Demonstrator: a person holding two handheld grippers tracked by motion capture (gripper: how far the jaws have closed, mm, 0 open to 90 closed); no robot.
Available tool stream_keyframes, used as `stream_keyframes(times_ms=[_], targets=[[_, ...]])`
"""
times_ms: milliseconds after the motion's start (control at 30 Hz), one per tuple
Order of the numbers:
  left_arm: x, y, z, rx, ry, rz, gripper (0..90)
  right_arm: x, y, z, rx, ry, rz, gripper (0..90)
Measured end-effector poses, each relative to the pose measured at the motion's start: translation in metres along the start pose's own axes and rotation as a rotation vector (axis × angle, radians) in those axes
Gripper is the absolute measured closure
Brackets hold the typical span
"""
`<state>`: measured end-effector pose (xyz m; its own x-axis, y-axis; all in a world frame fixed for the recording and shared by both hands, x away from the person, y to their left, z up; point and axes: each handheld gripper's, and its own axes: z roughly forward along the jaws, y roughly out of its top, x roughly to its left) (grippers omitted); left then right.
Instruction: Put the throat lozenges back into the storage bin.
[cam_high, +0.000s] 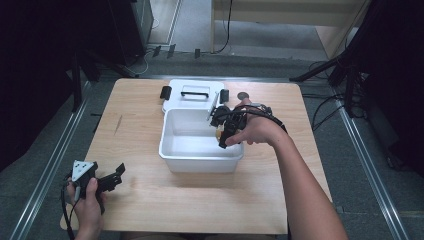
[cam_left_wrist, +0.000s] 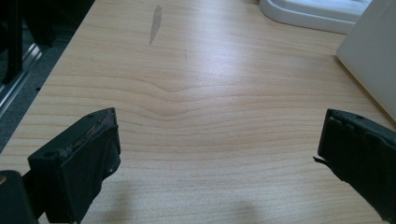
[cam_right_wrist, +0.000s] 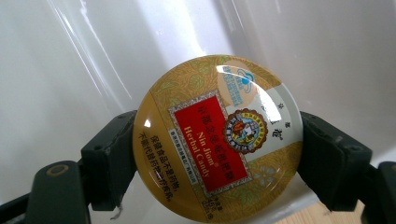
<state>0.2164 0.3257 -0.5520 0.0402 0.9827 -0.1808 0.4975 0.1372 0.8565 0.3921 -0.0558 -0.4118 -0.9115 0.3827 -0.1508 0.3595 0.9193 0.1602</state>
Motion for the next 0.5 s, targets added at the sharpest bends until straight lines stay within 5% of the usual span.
stream_keyframes(times_ms=[500], targets=[[0.000,0.000,0.000,0.001,-0.002,-0.001,0.0,0.003,-0.001,0.014,0.015,0.008,-0.024,20.2]])
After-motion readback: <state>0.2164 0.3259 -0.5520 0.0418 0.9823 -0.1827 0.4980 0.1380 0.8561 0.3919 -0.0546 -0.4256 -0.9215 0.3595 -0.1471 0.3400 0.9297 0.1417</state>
